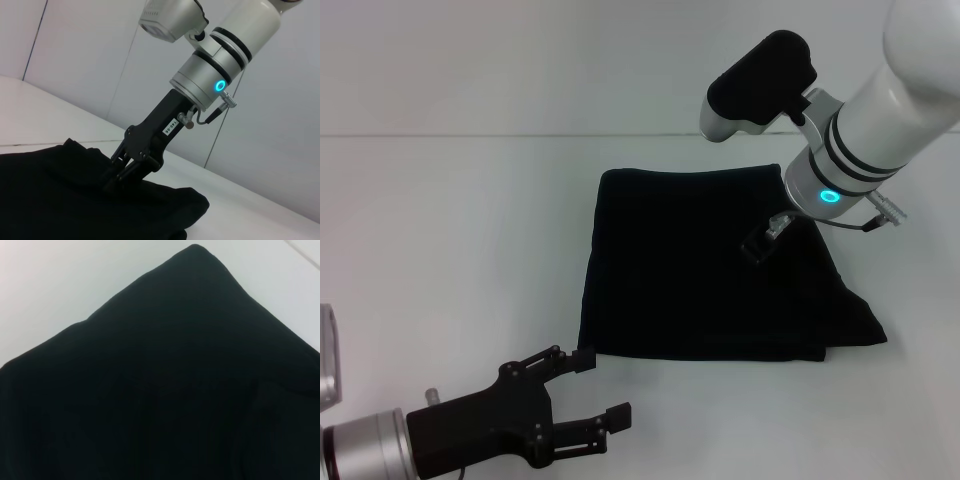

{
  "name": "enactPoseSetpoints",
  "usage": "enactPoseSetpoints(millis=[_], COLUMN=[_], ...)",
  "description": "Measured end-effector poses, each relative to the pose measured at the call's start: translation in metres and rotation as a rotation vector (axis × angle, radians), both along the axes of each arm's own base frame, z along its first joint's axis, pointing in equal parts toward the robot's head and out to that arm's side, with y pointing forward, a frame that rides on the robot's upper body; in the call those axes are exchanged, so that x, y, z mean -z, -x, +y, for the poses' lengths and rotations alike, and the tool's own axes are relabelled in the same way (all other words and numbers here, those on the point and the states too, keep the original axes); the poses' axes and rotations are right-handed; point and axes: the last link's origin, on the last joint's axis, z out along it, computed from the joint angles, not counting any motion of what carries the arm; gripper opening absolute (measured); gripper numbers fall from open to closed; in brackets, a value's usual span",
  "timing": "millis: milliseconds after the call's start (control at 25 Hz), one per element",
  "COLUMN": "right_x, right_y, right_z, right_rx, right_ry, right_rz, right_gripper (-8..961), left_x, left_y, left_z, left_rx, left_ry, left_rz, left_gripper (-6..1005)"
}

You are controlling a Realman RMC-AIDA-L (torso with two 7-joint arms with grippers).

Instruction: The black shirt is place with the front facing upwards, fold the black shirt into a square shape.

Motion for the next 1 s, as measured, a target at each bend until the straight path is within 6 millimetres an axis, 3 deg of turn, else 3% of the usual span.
enactPoseSetpoints(millis=[80,320,600,800,1000], right_x=[0.001,0.000,-0.007,-0.030,-0.055], right_y=[0.000,0.000,-0.004,-0.016,-0.041], right_z=[-0.001,-0.001,0.000,0.003,0.001], right_rx=[-0.004,-0.002,0.063,0.151,0.250], right_ry=[0.006,0.006,-0.024,-0.112,-0.212], right_rz=[-0.003,0.000,0.081,0.216,0.369], right_gripper=[277,64,36,20,21], left_x=[0.001,0.001,0.001,0.001,0.000], left_y=[0.000,0.000,0.001,0.001,0.001], left_z=[-0.001,-0.001,-0.001,-0.001,0.000], left_rx=[-0.003,-0.005,-0.007,-0.006,-0.003], left_ry=[0.002,0.004,0.004,0.004,0.002], left_rz=[-0.002,-0.004,-0.003,-0.002,0.000], left_gripper=[921,921,920,920,919])
